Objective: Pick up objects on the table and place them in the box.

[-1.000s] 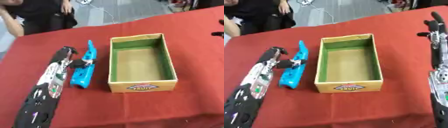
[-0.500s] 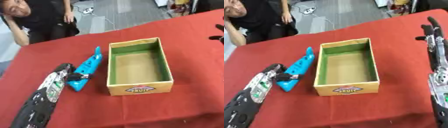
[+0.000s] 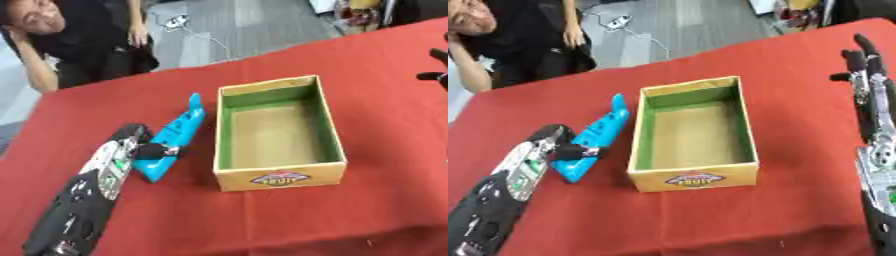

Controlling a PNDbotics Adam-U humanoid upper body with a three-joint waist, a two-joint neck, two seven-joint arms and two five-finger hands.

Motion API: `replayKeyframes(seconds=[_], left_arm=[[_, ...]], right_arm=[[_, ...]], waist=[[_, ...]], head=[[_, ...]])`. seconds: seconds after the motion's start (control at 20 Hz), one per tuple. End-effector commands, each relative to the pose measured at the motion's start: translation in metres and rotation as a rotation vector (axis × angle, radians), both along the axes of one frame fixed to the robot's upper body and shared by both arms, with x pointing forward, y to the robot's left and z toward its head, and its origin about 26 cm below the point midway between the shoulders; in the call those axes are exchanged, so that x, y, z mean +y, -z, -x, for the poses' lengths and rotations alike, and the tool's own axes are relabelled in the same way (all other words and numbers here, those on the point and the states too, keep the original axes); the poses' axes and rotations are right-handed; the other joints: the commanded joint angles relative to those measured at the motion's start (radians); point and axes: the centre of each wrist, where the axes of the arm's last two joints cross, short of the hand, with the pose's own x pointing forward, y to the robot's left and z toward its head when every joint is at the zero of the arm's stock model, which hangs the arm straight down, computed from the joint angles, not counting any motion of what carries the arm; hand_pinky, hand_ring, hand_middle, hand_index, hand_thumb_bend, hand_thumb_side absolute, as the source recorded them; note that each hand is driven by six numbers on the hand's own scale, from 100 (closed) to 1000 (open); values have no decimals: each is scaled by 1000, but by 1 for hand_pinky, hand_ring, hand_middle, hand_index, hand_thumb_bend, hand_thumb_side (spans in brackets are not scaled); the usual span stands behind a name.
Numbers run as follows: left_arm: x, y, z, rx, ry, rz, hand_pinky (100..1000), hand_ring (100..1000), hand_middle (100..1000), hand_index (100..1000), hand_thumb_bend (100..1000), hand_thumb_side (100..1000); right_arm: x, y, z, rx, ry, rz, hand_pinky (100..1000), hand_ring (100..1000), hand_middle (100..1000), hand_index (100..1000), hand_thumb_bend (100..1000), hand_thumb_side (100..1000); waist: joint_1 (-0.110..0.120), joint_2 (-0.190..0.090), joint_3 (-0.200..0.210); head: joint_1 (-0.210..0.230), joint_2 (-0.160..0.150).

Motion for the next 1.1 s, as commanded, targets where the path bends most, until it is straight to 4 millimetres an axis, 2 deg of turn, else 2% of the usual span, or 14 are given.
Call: replayKeyframes(seconds=[0.05, 0.15, 0.35, 0.45, 0.65, 0.7, 0.75, 0.8, 0.85, 0.9, 0.95, 1.0, 1.05, 1.1], left_arm=[[-7, 2, -1, 9, 28, -36, 776, 578, 566, 688, 1000, 616], [-9, 3, -2, 14, 38, -57, 744, 538, 537, 670, 1000, 593], [-10, 8, -3, 52, 67, -117, 745, 544, 541, 668, 1000, 583], [-11, 10, -3, 68, 84, -148, 749, 545, 539, 664, 959, 579], [-13, 12, -4, 67, 100, -218, 610, 435, 458, 569, 730, 573], [-13, 12, -4, 54, 98, -232, 527, 384, 416, 529, 599, 570], [-13, 12, -4, 42, 95, -244, 527, 384, 416, 529, 599, 570], [-13, 11, -4, 23, 88, -252, 407, 297, 337, 459, 258, 571], [-12, 11, -3, 2, 81, -259, 394, 288, 328, 450, 215, 571], [-12, 8, -4, -33, 68, -265, 292, 209, 258, 392, 100, 569], [-11, 7, -3, -68, 57, -270, 319, 229, 275, 405, 100, 571], [-12, 4, -3, -109, 58, -272, 148, 103, 170, 387, 277, 771], [-11, 1, -3, -147, 63, -272, 148, 103, 170, 387, 277, 771], [-11, -3, -3, -190, 68, -277, 100, 100, 100, 264, 360, 922]], right_arm=[[0, -9, -1, -23, -9, 10, 669, 908, 1000, 1000, 410, 1000], [0, -10, -1, -24, -10, 9, 669, 908, 1000, 1000, 410, 1000], [2, -10, -2, -27, -14, 7, 669, 908, 1000, 1000, 410, 1000], [2, -11, -2, -29, -15, 6, 669, 908, 1000, 1000, 410, 1000], [2, -12, -3, -34, -15, 3, 669, 908, 1000, 1000, 410, 1000], [3, -13, -3, -35, -15, 2, 669, 908, 1000, 1000, 410, 1000], [3, -13, -3, -35, -15, 2, 669, 908, 1000, 1000, 410, 1000], [3, -13, -3, -36, -15, 2, 669, 908, 1000, 1000, 410, 1000], [3, -13, -3, -36, -15, 1, 669, 908, 1000, 1000, 410, 1000], [3, -13, -3, -37, -14, 1, 669, 908, 1000, 1000, 410, 1000], [3, -14, -3, -38, -14, 1, 669, 908, 1000, 1000, 410, 1000], [3, -14, -3, -39, -13, 0, 669, 908, 1000, 1000, 410, 1000], [3, -14, -3, -41, -12, 0, 669, 908, 1000, 1000, 410, 1000], [3, -14, -3, -42, -12, -1, 670, 908, 1000, 1000, 410, 1000]], waist=[[-11, -4, -2], [-12, -3, -3], [-15, 1, -7], [-16, 3, -8], [-18, 7, -10], [-18, 7, -10], [-18, 8, -10], [-19, 8, -10], [-19, 8, -10], [-19, 9, -10], [-19, 9, -10], [-20, 9, -11], [-20, 10, -11], [-20, 11, -11]], head=[[8, -1], [10, -1], [15, -1], [17, -1], [20, -1], [21, -1], [21, -1], [21, -1], [21, -1], [21, -1], [20, -1], [18, -1], [17, -1], [15, -1]])
